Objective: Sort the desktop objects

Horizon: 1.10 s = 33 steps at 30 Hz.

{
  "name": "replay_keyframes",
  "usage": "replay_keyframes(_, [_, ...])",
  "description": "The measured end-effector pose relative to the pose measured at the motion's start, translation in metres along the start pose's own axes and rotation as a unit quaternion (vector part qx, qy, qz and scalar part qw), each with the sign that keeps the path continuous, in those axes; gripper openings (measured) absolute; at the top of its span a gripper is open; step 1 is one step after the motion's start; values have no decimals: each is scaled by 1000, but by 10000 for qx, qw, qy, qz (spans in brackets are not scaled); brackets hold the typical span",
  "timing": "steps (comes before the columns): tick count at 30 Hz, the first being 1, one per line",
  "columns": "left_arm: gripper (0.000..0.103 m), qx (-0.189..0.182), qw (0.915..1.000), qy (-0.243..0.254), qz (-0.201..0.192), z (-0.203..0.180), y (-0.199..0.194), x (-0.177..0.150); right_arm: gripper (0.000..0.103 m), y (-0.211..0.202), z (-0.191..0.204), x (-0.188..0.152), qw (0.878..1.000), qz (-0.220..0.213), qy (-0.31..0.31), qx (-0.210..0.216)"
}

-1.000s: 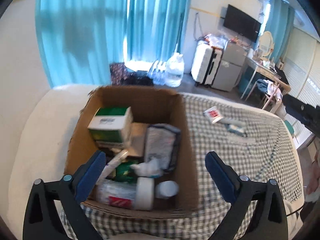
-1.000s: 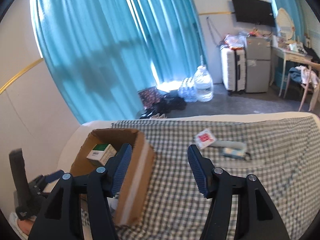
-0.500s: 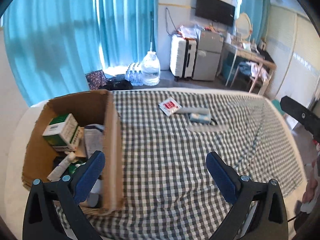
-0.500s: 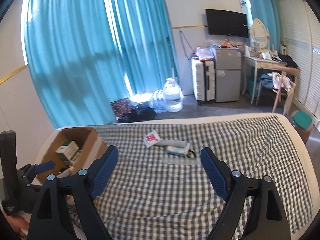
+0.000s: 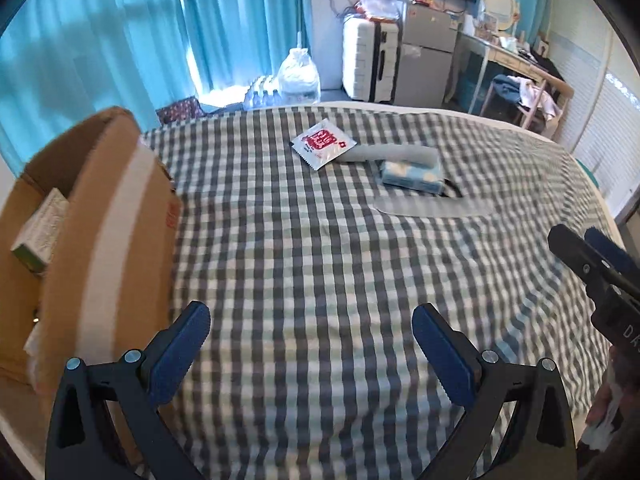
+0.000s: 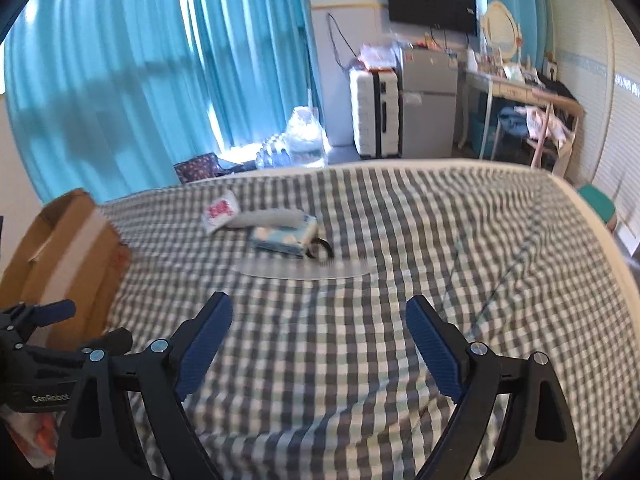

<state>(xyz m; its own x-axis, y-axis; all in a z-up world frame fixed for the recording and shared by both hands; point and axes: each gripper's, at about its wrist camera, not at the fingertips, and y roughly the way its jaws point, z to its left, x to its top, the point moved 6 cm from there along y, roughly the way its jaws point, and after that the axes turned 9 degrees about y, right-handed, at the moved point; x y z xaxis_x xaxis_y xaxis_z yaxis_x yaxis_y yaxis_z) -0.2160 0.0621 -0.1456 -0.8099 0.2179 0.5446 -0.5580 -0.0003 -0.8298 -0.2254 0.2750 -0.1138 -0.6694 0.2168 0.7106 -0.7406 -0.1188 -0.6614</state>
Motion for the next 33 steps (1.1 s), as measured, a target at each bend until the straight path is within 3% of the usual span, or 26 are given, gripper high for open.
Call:
replay_keyframes(7, [103,100,9998,-139,116,6,63,33,89,57,0,28,9994,-93,43,333])
replay_keyframes(11, [103,324,9991,-203,179,16,101,55,88,90,22,45,9973,-94,-349,634])
replay_keyframes(17, [103,266,9980,-558,129,34,140,85,85,150,55,57,9922,119,-950,801])
replay_keyframes(21, [103,203,9987,-448,103,35,156,95,47,173,65,45,9901,365,-1026,885])
replay_keyframes(24, [103,246,9990,-336,142,33,166,94,40,172,67,37,9876,417,-1264,832])
replay_keyframes(27, [103,134,9992,-357,100,31,168,95,17,160,64,40,9880,417,-1161,924])
replay_keyframes(33, [103,68,9995,-294,-6,26,168,108,14,131,51,46,9928,120,-989,660])
